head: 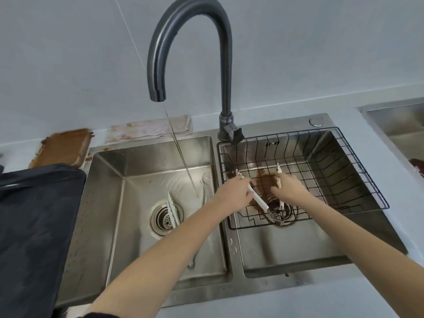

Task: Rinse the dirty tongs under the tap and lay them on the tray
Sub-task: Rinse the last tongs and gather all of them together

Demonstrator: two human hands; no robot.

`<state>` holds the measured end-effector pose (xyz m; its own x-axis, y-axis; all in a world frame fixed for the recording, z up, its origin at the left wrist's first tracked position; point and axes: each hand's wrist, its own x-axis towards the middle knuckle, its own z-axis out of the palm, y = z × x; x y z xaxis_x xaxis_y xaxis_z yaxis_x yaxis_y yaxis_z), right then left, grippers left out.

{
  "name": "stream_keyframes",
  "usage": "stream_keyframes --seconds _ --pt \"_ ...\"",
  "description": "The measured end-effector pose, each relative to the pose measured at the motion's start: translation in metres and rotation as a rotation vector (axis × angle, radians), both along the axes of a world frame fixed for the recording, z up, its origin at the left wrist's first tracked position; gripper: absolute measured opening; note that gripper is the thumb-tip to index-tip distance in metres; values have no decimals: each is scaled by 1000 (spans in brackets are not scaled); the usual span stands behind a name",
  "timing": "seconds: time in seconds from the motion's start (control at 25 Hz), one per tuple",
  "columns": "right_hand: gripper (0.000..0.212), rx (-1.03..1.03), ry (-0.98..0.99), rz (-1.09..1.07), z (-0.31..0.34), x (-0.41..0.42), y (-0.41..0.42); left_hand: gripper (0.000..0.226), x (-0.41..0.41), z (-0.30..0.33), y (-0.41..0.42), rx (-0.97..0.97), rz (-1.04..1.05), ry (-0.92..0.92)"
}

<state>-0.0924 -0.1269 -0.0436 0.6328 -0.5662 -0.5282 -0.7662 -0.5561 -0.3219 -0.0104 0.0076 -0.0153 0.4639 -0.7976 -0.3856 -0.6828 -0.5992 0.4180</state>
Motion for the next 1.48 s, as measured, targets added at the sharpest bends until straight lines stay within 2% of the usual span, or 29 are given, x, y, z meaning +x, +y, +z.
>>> stream_keyframes --seconds 0.12,0.32,0.48,0.6,0.84,1.0,1.24,1.36,1.48 --pt "55 33 33 -72 -10 -5 -5 42 -13 -15 -8 51 -11 42" --pt "38 73 -45 -173 -21 -11 -7 41 -27 -28 -14 138 -9 46" --pt "30 67 -126 -217 -21 -12 0 42 -31 -28 -13 94 13 64" --pt "27 55 -178 -249 -16 -13 3 44 -32 -24 -8 -22 65 128" --pt "44 96 -338 -313 9 -11 24 38 -30 -5 9 -284 305 251" --pt "45 185 -426 -318 25 -5 56 39 -17 5 36 -472 630 435" --pt "54 342 -494 -254 35 18 111 49 7 4 85 -549 906 498" --pt "61 437 -499 -205 37 30 136 35 20 0 108 -570 1039 541" --pt "64 535 -460 -191 32 47 155 25 31 -5 129 -548 1095 476"
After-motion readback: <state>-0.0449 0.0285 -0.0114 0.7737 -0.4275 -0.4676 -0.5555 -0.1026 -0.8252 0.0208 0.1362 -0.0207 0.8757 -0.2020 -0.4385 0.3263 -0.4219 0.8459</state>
